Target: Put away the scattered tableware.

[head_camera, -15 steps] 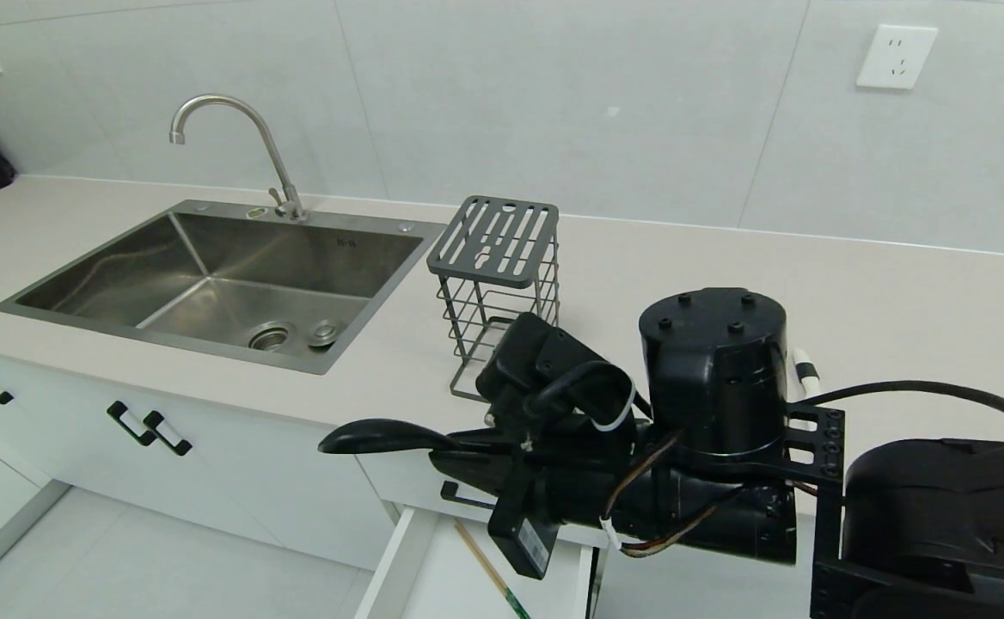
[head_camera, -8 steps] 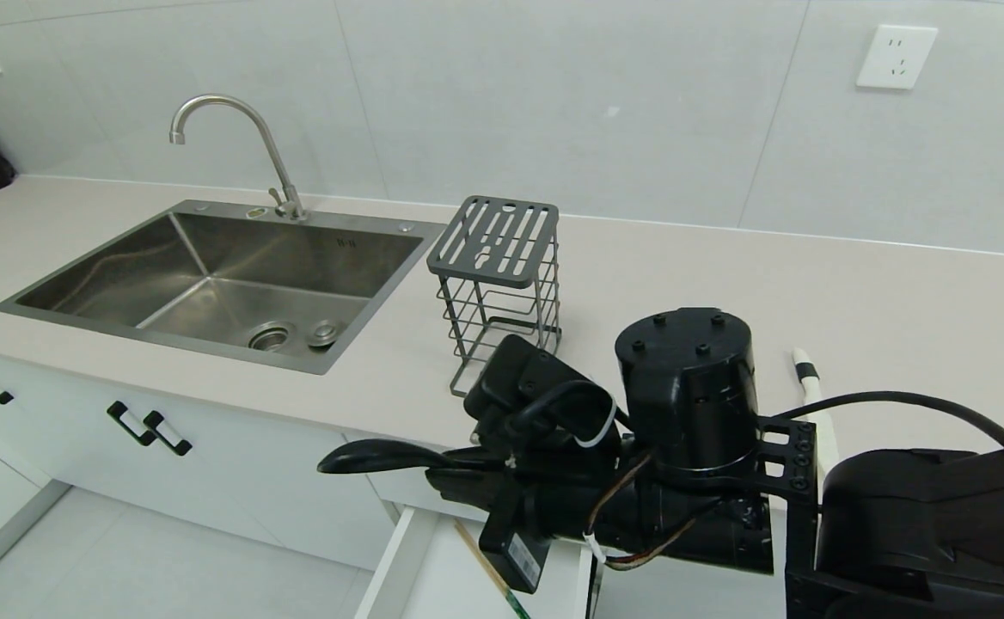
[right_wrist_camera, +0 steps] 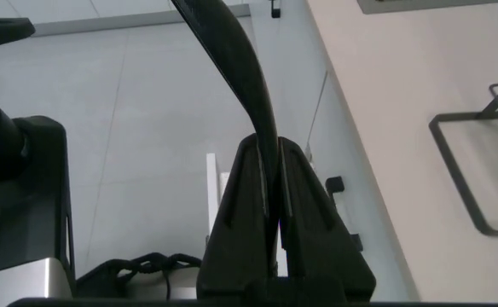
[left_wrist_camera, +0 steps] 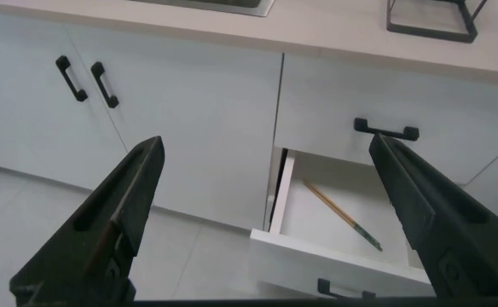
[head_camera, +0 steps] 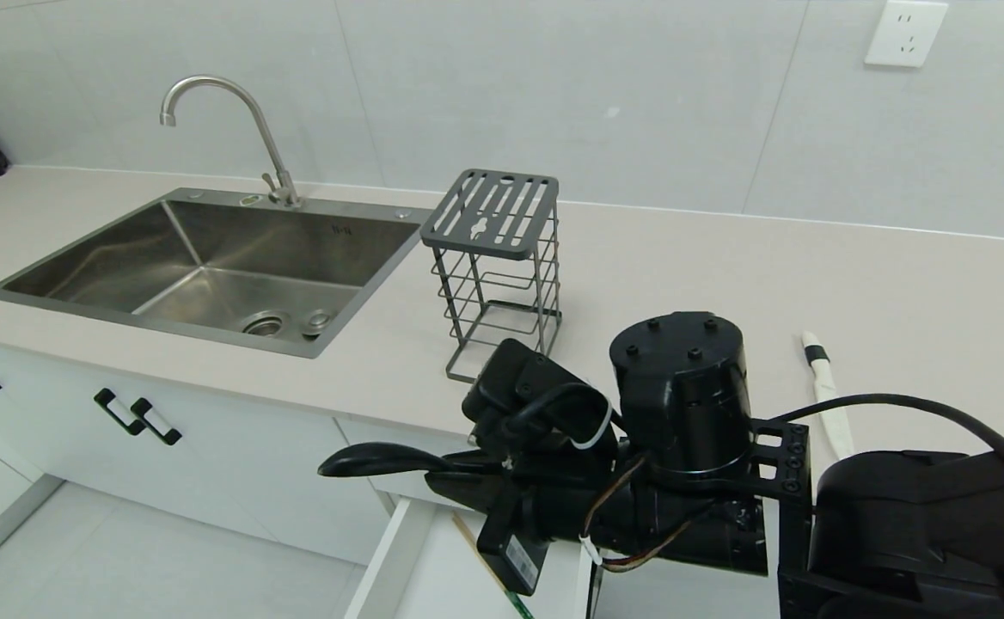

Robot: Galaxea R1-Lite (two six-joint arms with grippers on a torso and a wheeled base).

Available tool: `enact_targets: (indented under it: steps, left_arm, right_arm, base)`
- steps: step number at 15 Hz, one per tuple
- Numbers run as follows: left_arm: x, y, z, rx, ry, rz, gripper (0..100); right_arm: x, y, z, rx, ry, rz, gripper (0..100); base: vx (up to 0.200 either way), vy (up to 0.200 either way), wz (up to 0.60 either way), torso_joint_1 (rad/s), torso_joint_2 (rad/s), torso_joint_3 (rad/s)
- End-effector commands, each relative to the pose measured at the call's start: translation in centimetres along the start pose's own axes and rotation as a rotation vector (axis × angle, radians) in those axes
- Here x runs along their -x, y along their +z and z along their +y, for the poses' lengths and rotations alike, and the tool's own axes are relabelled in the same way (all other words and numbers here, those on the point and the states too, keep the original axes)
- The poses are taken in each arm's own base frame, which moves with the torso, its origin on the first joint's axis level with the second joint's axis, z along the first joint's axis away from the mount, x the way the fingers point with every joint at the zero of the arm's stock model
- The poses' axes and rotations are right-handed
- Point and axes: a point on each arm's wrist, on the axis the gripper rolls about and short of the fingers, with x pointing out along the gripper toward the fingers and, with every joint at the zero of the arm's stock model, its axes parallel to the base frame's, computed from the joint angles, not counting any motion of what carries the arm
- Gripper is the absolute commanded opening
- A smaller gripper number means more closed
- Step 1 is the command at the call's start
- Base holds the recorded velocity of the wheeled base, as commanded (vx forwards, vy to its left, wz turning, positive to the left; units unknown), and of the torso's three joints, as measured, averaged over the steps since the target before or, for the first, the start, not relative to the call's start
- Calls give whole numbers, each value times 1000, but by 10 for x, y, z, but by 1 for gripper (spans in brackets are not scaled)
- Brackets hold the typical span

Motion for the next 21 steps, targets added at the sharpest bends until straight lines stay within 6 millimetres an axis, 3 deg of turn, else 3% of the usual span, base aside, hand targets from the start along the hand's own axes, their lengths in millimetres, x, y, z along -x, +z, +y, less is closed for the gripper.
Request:
enact_targets:
  steps: [1,21]
  left_arm:
    - [0,0,0,1,1,0,100]
    - [0,0,0,1,1,0,100]
  right_arm:
    - [0,0,0,0,1,0,0]
    - [-3,2,6,-6,18,-6,0]
  base:
    - [0,0,0,-266,525,266]
    - [0,0,0,-259,472,218]
